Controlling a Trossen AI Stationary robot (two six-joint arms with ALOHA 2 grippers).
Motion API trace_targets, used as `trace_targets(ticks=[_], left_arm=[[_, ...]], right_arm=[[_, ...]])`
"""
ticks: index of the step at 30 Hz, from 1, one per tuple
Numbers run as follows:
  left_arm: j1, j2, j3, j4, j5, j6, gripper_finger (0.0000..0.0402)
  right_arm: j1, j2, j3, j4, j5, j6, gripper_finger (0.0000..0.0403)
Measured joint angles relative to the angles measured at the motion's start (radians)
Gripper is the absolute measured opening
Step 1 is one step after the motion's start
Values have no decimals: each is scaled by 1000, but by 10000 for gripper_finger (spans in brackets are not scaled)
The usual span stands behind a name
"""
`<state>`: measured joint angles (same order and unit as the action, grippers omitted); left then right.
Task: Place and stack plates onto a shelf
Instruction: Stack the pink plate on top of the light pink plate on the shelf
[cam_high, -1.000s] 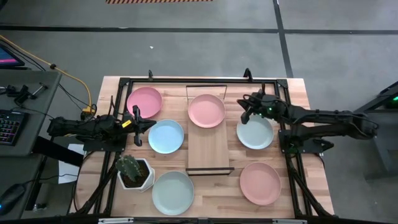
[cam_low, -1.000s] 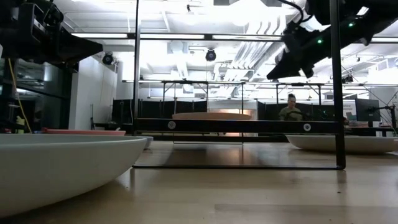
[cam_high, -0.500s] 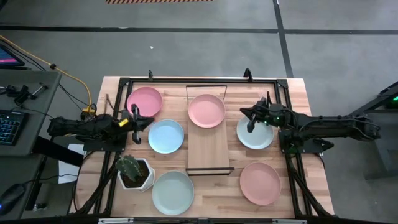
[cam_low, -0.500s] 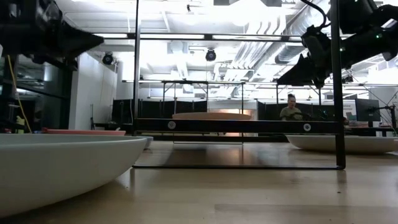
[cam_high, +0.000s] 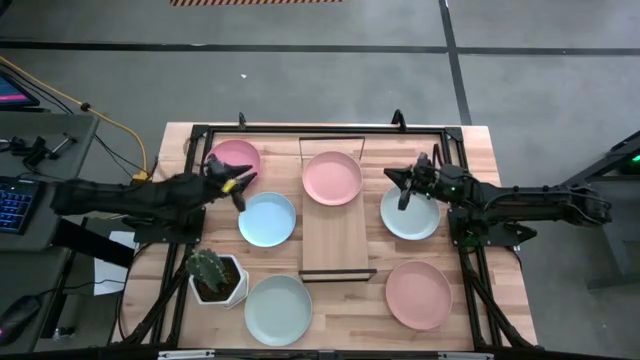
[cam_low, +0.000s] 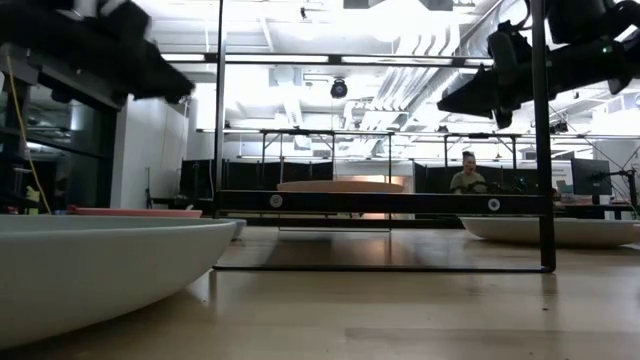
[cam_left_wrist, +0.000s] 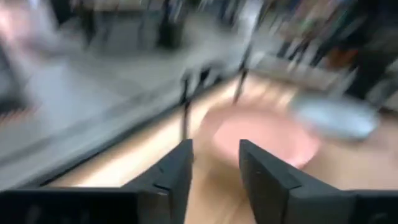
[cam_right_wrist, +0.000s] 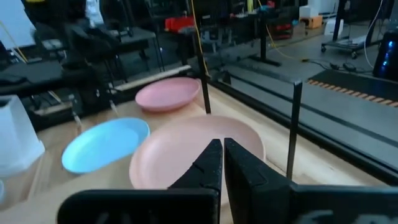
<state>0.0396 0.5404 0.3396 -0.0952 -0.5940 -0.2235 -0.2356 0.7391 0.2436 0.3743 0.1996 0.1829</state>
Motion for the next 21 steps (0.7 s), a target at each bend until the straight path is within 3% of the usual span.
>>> trace_targets(ticks=[4, 6, 13, 21], left_arm=[[84, 213, 168, -340, 16, -166, 164], [115, 304, 213, -422, 35, -222, 172], [172, 509, 227, -414, 130, -339, 177], [254, 672, 227, -413, 38, -378, 177]], right_arm=[[0, 0, 0, 20, 0, -1, 0], [0, 0, 0, 17, 2, -4, 0], [0, 0, 0, -42, 10, 0, 0], [0, 1, 0, -57, 13, 0, 0]])
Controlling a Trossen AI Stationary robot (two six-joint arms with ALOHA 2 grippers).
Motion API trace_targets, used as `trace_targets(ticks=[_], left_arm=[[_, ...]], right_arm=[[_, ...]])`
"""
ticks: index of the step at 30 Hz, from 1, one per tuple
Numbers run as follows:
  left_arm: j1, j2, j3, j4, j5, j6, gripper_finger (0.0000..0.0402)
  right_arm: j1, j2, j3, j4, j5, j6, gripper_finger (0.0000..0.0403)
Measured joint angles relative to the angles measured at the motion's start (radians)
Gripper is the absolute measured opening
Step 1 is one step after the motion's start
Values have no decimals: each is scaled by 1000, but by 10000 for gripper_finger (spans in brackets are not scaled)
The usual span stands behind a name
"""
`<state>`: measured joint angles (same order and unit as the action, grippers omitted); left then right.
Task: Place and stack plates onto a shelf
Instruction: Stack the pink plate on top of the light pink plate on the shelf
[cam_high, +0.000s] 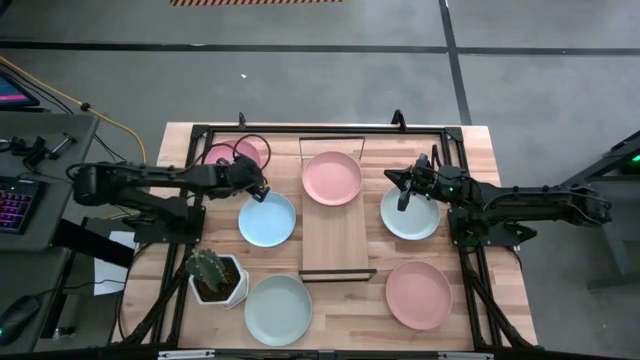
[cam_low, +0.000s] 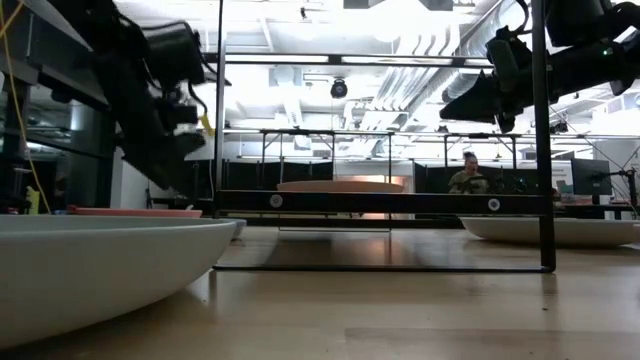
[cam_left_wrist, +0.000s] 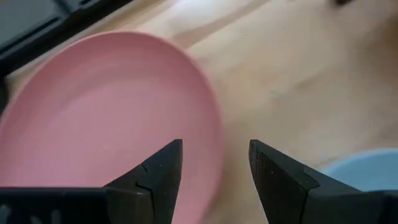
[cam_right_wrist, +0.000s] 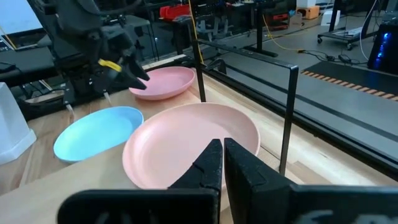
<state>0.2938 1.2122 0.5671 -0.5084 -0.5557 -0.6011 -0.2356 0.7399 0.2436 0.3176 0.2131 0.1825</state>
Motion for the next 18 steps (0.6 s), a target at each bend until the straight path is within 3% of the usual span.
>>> trace_targets(ticks=[18], left_arm=[[102, 187, 0, 89, 76, 11, 177]], right_arm=[[0, 0, 0, 0, 3, 3, 0]])
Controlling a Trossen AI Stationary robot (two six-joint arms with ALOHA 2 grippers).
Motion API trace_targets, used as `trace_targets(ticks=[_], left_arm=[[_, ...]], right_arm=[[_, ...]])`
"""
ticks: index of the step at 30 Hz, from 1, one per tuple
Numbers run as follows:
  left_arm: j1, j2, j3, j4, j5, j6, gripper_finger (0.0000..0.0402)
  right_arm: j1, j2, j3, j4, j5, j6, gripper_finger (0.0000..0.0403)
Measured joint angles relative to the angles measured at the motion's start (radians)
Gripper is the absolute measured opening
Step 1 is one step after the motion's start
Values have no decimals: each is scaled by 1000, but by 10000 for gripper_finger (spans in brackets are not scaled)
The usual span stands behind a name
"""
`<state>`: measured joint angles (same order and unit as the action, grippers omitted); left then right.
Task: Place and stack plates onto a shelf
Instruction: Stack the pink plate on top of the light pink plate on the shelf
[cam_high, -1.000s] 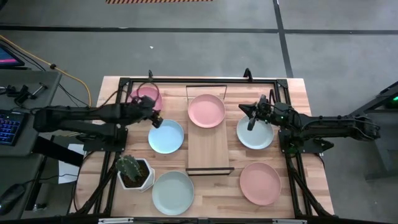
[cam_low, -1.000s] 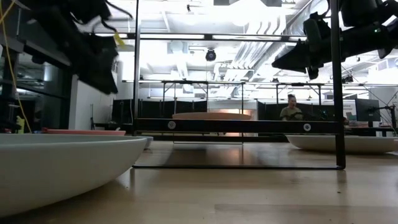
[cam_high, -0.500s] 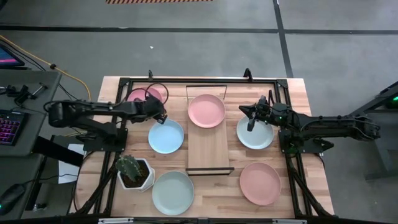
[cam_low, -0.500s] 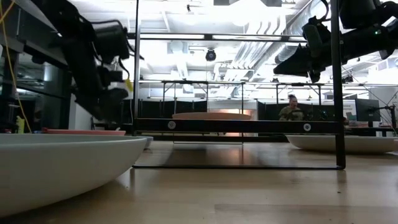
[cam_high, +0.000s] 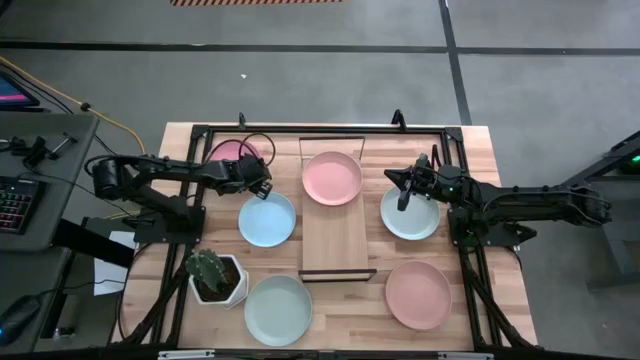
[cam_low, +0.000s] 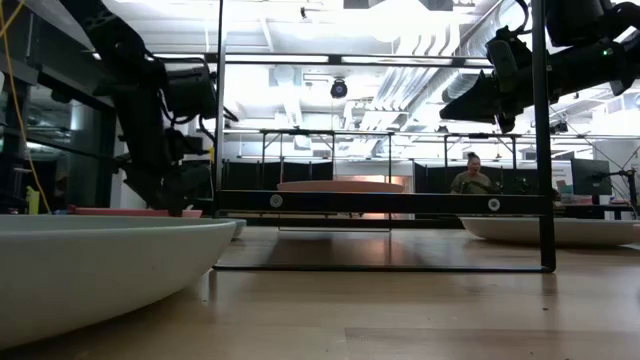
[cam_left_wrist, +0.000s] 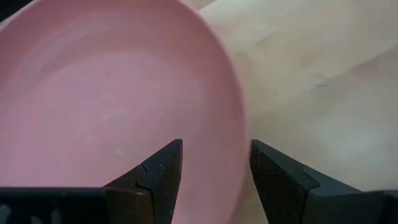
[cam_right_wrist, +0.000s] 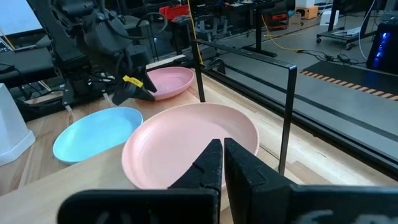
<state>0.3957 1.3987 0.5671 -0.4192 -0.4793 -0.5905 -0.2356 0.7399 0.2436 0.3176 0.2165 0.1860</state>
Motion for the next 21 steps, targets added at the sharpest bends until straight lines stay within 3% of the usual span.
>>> trace_targets(ticks=[10, 13, 18, 21], left_arm=[[26, 97, 4, 6, -13, 18, 162], [26, 94, 4, 11, -26, 38, 122], [29, 34, -2, -17, -44, 138, 22], [27, -34, 3, -35, -34, 156, 14]], right_arm=[[0, 0, 0, 0, 14, 19, 0], [0, 0, 0, 0, 21, 20, 0], [0, 0, 0, -4, 23, 23, 0], [0, 0, 0, -8, 23, 23, 0]])
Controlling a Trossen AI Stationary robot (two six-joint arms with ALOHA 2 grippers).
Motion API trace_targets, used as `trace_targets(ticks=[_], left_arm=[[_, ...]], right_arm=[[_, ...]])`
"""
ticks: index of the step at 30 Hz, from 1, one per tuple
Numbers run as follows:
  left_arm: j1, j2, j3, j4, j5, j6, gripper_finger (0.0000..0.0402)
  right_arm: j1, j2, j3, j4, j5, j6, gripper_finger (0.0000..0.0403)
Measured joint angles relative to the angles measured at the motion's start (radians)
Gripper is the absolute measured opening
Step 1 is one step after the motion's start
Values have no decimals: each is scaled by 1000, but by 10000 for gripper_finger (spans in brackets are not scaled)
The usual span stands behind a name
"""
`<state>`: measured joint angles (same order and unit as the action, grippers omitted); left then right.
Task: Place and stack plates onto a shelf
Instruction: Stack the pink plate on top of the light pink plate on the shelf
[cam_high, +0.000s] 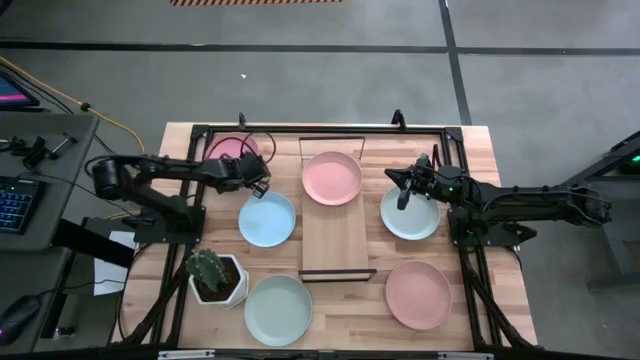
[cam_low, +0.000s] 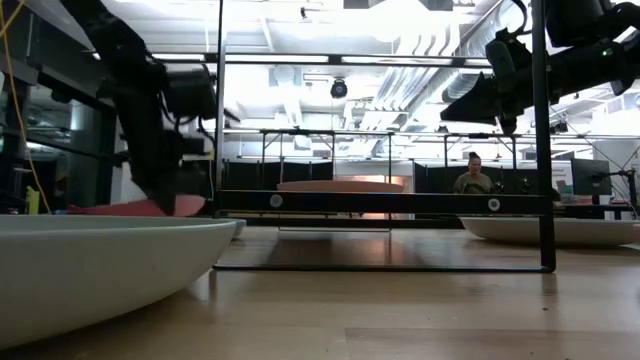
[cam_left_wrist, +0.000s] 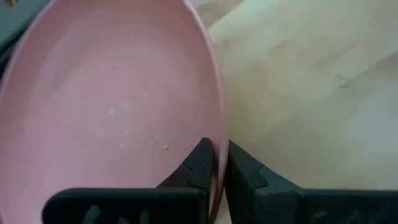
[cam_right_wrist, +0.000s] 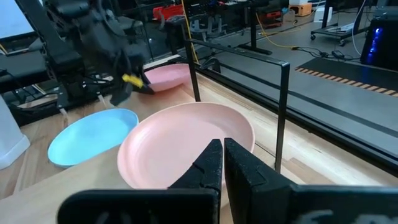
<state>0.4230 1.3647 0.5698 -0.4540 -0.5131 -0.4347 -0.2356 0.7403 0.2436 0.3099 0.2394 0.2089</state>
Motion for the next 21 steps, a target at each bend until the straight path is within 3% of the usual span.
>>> trace_targets(ticks=[5, 11, 16, 21], left_arm=[[-67, -114, 63, -158, 13, -23, 4], [-274, -186, 186, -260, 39, -24, 3], [-503, -144, 276, -255, 52, 30, 2], [-693, -23, 397, -258, -64, 118, 1]], right_arm=[[0, 0, 0, -1, 3, -5, 0], [0, 0, 0, -1, 28, -7, 0], [0, 0, 0, -1, 37, -5, 0], [0, 0, 0, -1, 37, -7, 0]])
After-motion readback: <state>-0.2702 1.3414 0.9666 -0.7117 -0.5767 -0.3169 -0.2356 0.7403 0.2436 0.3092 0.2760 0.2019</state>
